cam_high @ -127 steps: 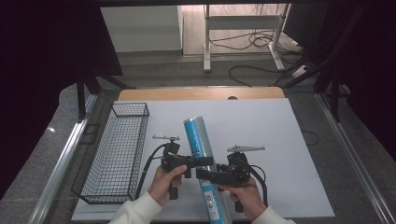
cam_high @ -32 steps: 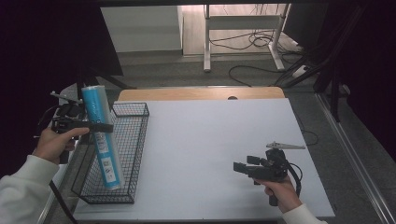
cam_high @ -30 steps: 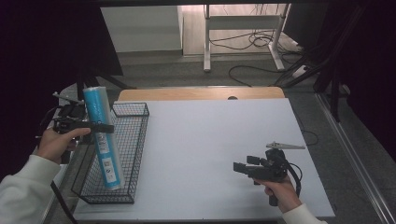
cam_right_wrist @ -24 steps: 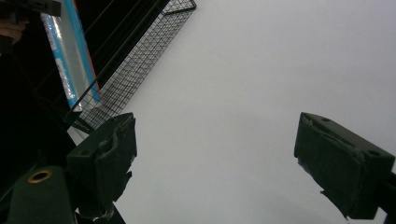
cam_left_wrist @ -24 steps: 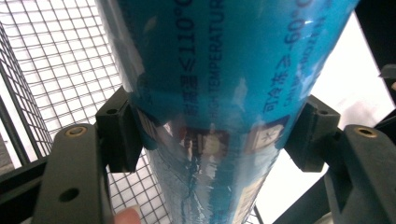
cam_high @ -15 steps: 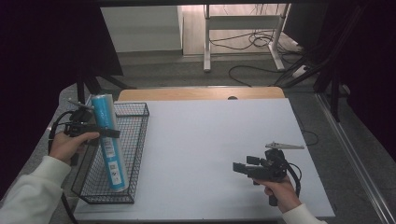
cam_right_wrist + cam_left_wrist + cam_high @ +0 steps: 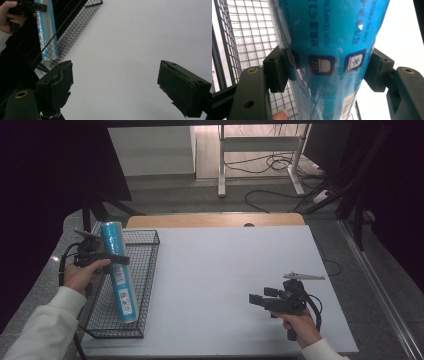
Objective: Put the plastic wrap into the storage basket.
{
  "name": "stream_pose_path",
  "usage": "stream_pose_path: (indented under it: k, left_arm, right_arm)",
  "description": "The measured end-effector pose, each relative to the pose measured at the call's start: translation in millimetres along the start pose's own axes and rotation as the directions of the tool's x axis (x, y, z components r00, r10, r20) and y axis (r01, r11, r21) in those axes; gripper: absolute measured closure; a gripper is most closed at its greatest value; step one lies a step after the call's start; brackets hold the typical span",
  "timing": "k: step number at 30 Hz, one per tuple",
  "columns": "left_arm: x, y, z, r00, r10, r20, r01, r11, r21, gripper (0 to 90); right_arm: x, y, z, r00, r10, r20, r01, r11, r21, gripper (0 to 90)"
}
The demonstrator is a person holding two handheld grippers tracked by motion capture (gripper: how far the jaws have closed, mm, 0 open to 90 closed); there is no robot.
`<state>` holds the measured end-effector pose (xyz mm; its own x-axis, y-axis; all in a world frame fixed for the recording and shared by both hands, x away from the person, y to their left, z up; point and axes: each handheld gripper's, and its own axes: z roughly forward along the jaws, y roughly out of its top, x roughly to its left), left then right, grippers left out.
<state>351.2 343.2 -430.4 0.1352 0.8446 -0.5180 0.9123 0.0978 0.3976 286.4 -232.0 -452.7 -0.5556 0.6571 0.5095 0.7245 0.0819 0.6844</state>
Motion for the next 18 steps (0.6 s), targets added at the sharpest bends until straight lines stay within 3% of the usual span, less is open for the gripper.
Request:
stream_pose_path:
  k: [9,18]
  left_arm:
    - [-3.8,5.8,24.4,0.9966,-0.054,-0.063,0.051,0.9979,-0.038,31.7]
    - [-2.7,10.2,40.8,0.9843,-0.111,-0.137,0.106,0.9935,-0.041,31.5]
  right_arm:
    - [-0.7,-0.9,0.7,1.0000,0.007,0.004,-0.007,1.000,0.004,13.7]
    - [-1.8,-1.0,1.2,0.9999,0.010,0.007,-0.010,1.000,0.005,13.7]
